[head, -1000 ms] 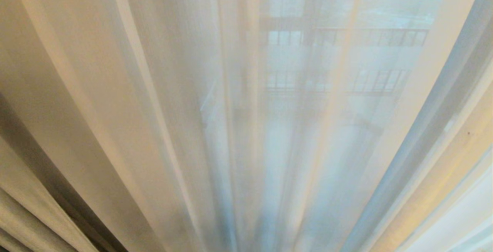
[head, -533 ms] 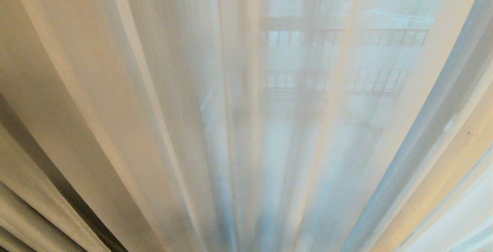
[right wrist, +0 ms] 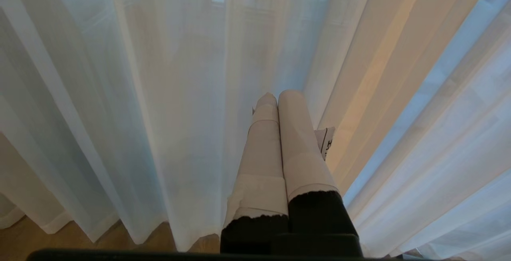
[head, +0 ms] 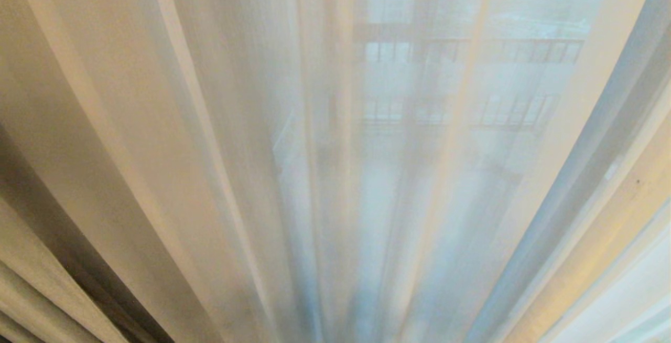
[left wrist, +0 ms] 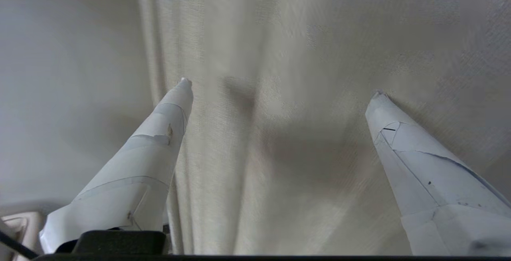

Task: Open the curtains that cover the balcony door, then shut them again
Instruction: Close the outer curtains on both sides

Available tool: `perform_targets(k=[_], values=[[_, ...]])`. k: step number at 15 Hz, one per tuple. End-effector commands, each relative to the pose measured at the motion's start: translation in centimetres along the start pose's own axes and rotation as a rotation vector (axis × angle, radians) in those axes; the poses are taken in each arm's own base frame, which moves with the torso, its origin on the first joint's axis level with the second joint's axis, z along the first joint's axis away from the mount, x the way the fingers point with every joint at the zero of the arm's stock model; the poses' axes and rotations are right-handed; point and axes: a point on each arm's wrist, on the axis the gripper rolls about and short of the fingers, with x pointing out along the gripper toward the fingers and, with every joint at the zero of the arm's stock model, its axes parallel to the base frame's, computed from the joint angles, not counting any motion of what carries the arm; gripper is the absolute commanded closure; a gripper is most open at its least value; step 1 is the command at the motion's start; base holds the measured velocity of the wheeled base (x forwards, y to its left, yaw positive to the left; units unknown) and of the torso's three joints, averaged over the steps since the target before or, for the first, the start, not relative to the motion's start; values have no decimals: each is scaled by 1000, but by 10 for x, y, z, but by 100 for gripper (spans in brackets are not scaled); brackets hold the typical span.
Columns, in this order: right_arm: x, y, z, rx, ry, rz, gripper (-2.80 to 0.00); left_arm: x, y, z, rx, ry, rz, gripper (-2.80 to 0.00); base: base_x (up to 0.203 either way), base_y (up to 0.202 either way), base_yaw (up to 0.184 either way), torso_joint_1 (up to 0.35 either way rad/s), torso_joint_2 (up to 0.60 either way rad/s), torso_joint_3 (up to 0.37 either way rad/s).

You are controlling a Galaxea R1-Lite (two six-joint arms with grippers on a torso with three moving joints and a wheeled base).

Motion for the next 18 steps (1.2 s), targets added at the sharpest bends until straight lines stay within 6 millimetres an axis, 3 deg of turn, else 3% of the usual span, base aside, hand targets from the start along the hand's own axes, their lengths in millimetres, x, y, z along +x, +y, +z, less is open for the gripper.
perform_targets(k=[1,7,10,14,18], values=[[0,0,0,-1,2,1,0,0,-1,-3,3,35,-43,-280,0,0,0,0,0,0],[0,0,0,-1,2,0,0,-6,-9,-1,-12,58,-159,-280,0,0,0,0,0,0],[0,0,0,-1,1,0,0,-6,-8,0,-9,54,-144,-280,0,0,0,0,0,0],[0,0,0,-1,1,2,0,-6,0,3,-9,20,2,-280,0,0,0,0,0,0],[0,0,0,-1,1,2,0,-7,-4,-3,-4,77,-52,-280,0,0,0,0,0,0]])
